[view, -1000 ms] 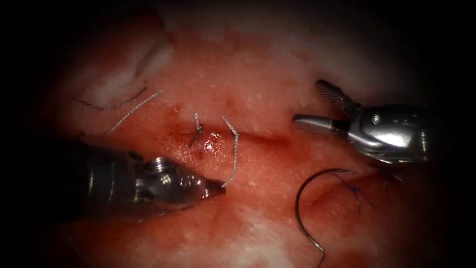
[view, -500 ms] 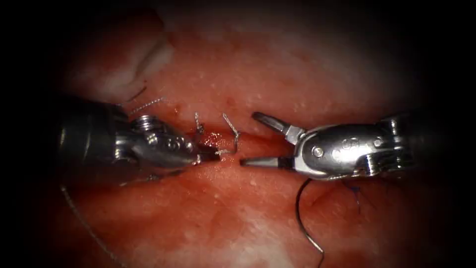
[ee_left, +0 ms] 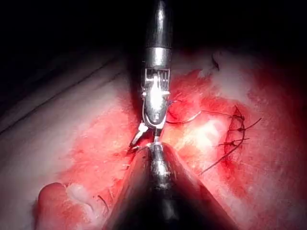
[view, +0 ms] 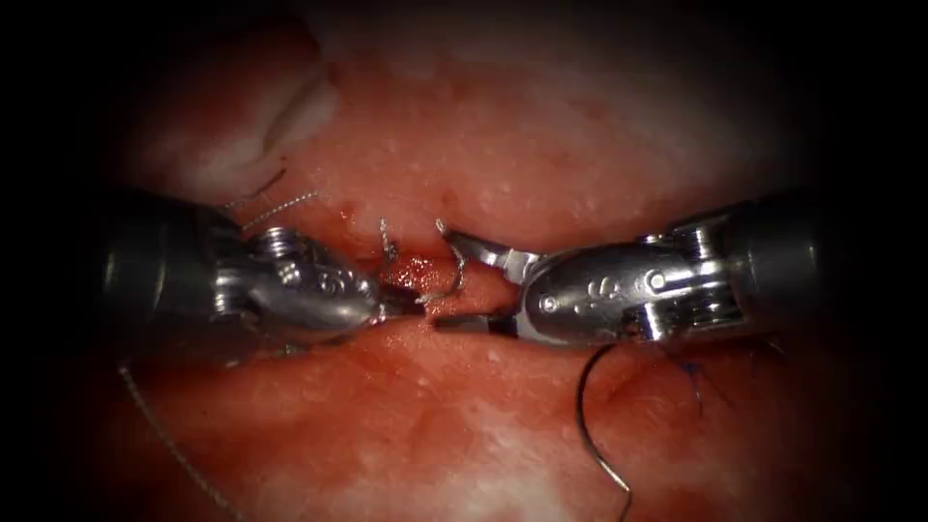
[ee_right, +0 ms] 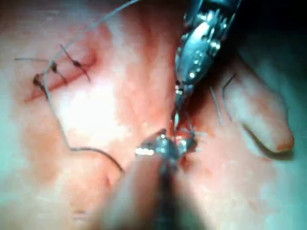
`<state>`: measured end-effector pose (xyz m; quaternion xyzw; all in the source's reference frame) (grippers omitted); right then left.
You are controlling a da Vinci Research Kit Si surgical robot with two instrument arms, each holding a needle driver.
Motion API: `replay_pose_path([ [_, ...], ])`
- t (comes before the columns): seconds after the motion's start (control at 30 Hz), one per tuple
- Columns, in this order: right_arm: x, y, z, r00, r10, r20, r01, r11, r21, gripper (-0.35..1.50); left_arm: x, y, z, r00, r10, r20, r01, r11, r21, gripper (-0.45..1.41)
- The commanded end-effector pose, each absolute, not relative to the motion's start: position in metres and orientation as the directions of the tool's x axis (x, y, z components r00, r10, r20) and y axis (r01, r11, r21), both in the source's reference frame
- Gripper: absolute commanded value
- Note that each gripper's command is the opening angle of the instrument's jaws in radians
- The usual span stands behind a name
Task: Wound Closure
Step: Use the left tool to grab the suture end and then cut with the right gripper.
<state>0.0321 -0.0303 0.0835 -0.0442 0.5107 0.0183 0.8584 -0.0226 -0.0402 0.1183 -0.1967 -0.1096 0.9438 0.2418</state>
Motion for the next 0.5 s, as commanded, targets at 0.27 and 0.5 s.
replay_pose_path([
  [0.27, 0.0355, -0.0312, 0.0843, 0.479, -0.027, -0.877, -0.076, 0.994, -0.072, 1.23, -0.0233, -0.0405, 0.1189, -0.806, 0.500, -0.317, -0.417, -0.859, -0.297, -0.45],
  [0.5, 0.0370, -0.0311, 0.0853, 0.473, -0.029, -0.881, -0.078, 0.994, -0.074, 1.20, -0.0233, -0.0406, 0.1188, -0.805, 0.501, -0.317, -0.417, -0.859, -0.297, -0.45],
])
